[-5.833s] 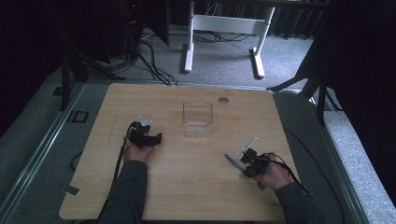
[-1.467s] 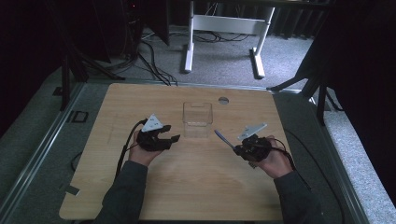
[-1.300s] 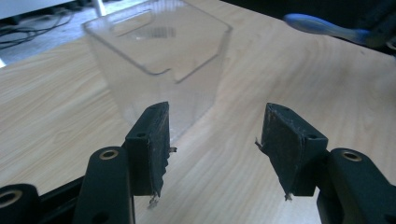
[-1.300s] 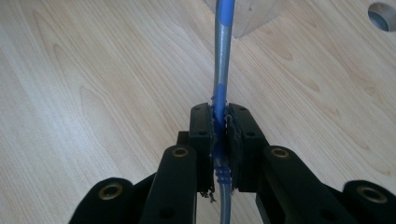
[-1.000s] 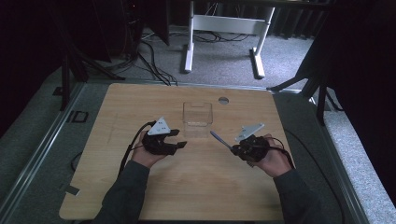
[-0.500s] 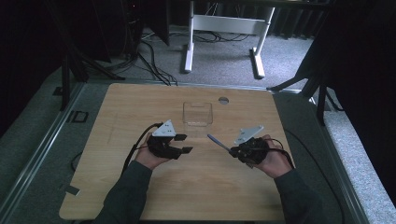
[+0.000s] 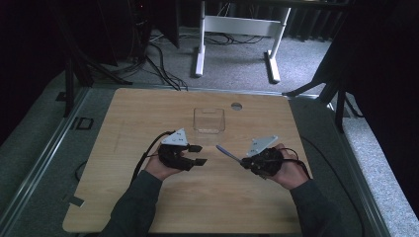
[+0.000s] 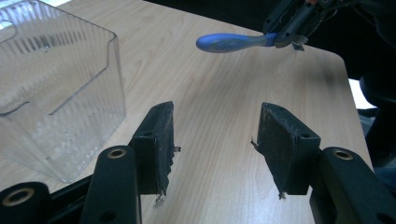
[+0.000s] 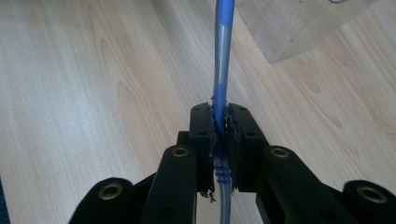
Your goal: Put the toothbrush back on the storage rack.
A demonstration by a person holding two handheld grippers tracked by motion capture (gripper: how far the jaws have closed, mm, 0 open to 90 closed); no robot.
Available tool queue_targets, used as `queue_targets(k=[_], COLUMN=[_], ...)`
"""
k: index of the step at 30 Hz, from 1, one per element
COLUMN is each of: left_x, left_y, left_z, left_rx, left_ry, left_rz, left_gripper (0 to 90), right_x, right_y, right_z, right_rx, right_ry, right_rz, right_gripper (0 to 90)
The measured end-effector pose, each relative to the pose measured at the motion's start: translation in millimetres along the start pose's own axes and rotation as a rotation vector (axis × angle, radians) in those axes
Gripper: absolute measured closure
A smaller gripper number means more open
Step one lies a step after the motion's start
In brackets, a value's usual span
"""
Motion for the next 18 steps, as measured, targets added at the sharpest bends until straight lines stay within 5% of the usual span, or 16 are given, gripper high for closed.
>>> queue_targets(k=[18], left_x=[-8.7], left_y=[-10.6], left_z=[-1.1], left_rx=[-0.015], left_ry=[0.007], left_rz=[0.078], left_gripper=[47.5], right_x=[-3.1], right_y=[16.9], right_z=[-2.7], right_rx=[0.093], right_ry=[-0.004], right_rz=[-0.058], right_gripper=[80.8])
Point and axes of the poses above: each handheld gripper's, and its own axes: x roughly backward along the jaws, z roughly out of its underside, y roughly to its left, the point moved 9 cm from there along -x, roughly forward along the jaws, and after that the axes turned 5 degrees about -x, right-handed, at the moved point
